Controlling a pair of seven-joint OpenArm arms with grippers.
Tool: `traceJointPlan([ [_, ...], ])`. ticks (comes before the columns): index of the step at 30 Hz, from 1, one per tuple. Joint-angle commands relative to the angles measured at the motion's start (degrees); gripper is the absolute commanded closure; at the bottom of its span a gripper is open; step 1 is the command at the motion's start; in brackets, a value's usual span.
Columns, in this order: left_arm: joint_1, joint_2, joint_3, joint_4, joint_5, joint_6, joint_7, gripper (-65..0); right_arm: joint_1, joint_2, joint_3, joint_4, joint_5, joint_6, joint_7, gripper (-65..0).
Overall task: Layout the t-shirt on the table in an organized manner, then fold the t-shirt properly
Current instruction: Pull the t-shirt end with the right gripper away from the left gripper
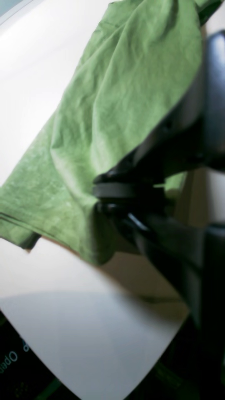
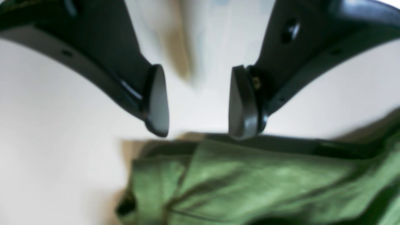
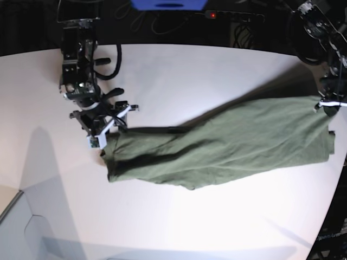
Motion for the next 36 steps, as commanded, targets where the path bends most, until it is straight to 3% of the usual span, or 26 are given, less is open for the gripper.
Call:
traceJointPlan([
  [1, -0.3, -0.7, -0.2, 0.9, -0.4, -0.1, -1.1, -0.2, 0.7, 0.1, -0.3, 0.9, 0.2, -0.1, 1.4, -31.1],
  [13, -0.3, -0.7, -0.3, 1.2, -0.4, -0.1, -1.1, -0.2, 6.0, -0.9, -1.5, -8.9, 0.2, -0.1, 3.6, -31.1],
  [36, -0.2, -0.7, -0.3, 1.3, -0.4, -0.1, -1.1, -0.2, 6.3, -1.2, -1.7, -9.2, 0.2, -0.1, 4.2, -30.6],
])
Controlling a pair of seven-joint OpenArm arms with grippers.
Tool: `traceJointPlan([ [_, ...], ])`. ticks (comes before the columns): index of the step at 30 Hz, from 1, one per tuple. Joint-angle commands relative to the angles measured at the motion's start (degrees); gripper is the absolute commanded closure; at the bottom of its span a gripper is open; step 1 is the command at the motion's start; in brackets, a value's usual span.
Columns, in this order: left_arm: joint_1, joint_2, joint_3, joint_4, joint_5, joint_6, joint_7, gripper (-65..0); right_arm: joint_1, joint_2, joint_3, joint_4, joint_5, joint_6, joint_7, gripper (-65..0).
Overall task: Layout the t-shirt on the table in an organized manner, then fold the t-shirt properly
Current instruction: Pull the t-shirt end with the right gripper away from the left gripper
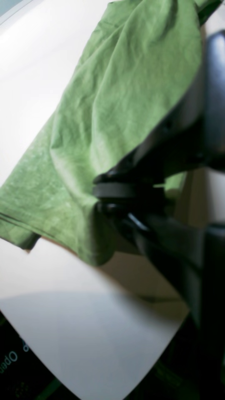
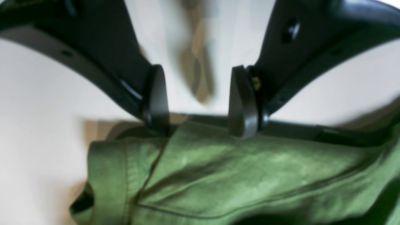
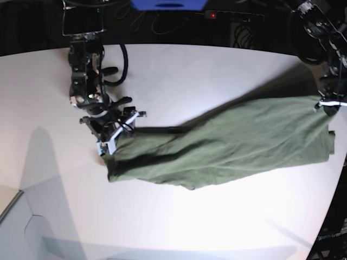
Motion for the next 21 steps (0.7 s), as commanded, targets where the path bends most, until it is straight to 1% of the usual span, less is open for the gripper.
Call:
traceJointPlan([
  [1, -0.3, -0.7, -0.3, 1.2, -0.5, -0.1, -1.1, -0.2, 1.2, -0.1, -0.1, 0.9, 0.4, -0.1, 1.2, -30.6],
  [8, -0.3, -0.7, -0.3, 1.2, -0.5, -0.1, -1.1, -0.2, 3.8, -0.1, -1.2, -3.4, 0.4, -0.1, 1.2, -30.4],
  [10, -0.3, -0.7, -0.4, 1.2, -0.5, -0.1, -1.1, -0.2, 3.8, -0.1, -1.2, -3.5, 0.4, -0.1, 1.2, -29.1],
  [12, -0.3, -0.7, -0.4, 1.2, -0.5, -0.1, -1.1, -0.2, 3.8, -0.1, -1.2, -3.4, 0.4, -0.1, 1.2, -25.6],
  [14, -0.3, -0.7, -0.4, 1.2, -0.5, -0.1, -1.1, -0.2, 3.9, -0.1, -1.2, -3.4, 0.4, -0.1, 1.2, -19.3],
  [15, -0.3, -0.7, -0.4, 1.2, -0.5, -0.1, -1.1, -0.2, 3.9, -0.1, -1.2, -3.4, 0.4, -0.1, 1.2, -15.2],
  [17, -0.2, -0.7, -0.4, 1.2, -0.5, -0.1, -1.1, -0.2, 3.7, -0.1, -1.2, -3.3, 0.4, -0.1, 1.0, -4.2],
  [18, -0.1, -0.7, -0.4, 1.3, -0.5, -0.1, -1.1, -0.2, 3.6, -0.1, -1.2, -2.8, 0.4, -0.1, 0.9, 0.0],
  [21, -0.1, -0.7, -0.4, 2.0, -0.5, -0.1, -1.1, -0.2, 2.0, 0.4, -1.2, 1.1, 0.4, -0.1, 1.1, 0.0],
])
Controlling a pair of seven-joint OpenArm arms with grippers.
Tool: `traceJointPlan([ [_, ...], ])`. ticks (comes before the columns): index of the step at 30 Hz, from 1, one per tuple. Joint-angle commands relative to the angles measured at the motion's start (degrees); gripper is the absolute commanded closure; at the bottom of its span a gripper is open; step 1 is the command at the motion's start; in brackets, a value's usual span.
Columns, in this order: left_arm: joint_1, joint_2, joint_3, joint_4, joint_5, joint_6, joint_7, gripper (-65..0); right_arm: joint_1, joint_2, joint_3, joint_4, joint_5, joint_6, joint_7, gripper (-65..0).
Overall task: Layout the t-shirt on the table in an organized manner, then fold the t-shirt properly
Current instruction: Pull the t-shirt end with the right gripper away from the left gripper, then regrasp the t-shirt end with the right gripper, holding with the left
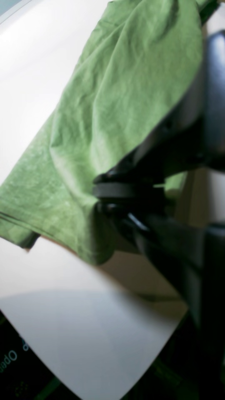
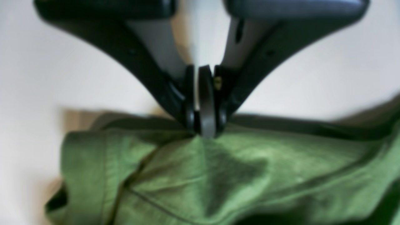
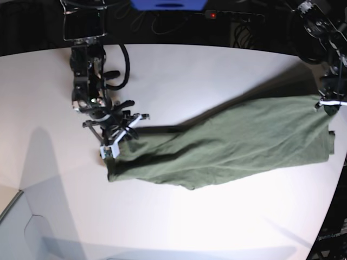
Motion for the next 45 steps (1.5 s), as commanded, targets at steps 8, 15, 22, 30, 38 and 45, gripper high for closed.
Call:
traceJointPlan([
  [8, -1.0, -1.1, -0.3, 8.5, -0.5, -0.1, -1.1, -0.2, -1.9, 3.2, 0.7, 21.1, 0.3, -0.1, 1.0, 0.0],
  [15, -4.9, -3.0, -0.4, 9.6, -0.6, -0.1, -1.0, -0.2, -1.6, 3.9, 5.5, 30.8, 0.3, -0.1, 1.0, 0.0],
  [22, -2.8, -2.0, -0.3, 9.0, -0.6, -0.1, -0.7, -0.2, -4.6, 4.8, 5.8, 27.6, 0.3, 0.0, -2.1, 0.0],
  [30, 1.6, -0.8, -0.1, 8.9, -0.6, -0.1, -1.0, -0.2, -7.6, 5.1, 5.2, 26.3, 0.3, 0.0, -2.2, 0.0],
  [38, 4.1, -0.9, 0.1, 8.3, -0.4, -0.1, -0.8, -0.2, -8.5, 7.4, -0.5, 22.6, 0.3, 0.1, -2.2, 0.0],
  [45, 2.0, -2.8, 3.8, -2.3, 0.0, -0.1, -1.1, -0.2, 2.8, 6.2, -8.4, 2.4, 0.3, 0.1, -2.1, 0.0],
])
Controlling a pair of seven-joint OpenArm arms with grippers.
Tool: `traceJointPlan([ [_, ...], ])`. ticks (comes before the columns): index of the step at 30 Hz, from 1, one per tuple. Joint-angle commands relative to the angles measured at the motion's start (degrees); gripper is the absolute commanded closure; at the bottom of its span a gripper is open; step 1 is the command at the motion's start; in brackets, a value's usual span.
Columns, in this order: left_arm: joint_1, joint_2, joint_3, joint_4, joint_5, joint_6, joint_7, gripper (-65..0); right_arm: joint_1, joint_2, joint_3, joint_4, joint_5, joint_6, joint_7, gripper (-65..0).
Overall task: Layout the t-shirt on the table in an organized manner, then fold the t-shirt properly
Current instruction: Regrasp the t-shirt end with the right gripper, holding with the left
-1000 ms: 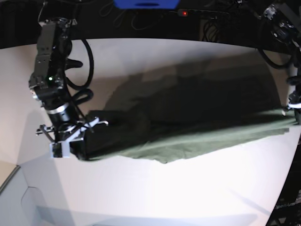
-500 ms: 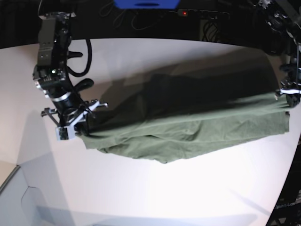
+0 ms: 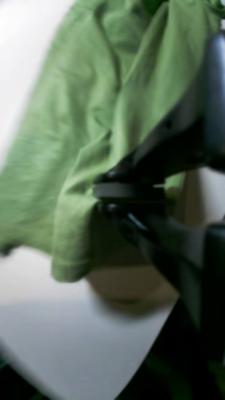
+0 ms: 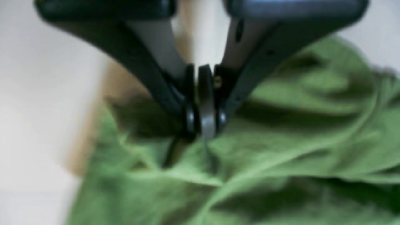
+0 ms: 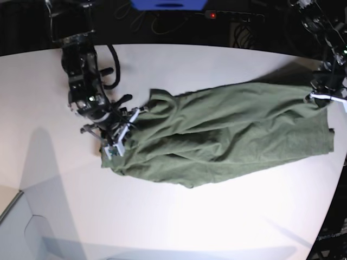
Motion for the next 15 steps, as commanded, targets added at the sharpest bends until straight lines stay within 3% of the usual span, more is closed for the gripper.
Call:
traceJointPlan([
  [1, -1.1, -1.2, -0.2, 0.0, -0.6, 0.0, -1.4, -0.2, 2.9, -0.5, -0.1, -1.2, 0.0, 0.0, 1.5, 0.0],
  [5, -2.2, -1.4, -0.6, -1.1, -0.6, 0.0, -1.4, -0.2, 7.2, -1.5, -0.1, -5.4, 0.0, 0.0, 0.7, -0.2],
  [7, -2.1, -2.1, -0.7, -0.6, -0.6, 0.0, -1.4, -0.2, 7.1, -1.5, -0.2, -3.8, 0.0, 0.0, 0.3, -4.0],
  [11, -2.1, -3.4, -0.7, -0.7, -0.6, 0.0, -1.4, -0.2, 4.0, -1.4, -0.4, 3.5, 0.0, 0.0, 1.1, -11.4],
  [15, -2.2, -4.6, -0.8, -1.1, -0.6, 0.0, -1.5, -0.2, -0.4, -1.3, -0.4, 13.4, 0.0, 0.0, 3.1, -12.4],
])
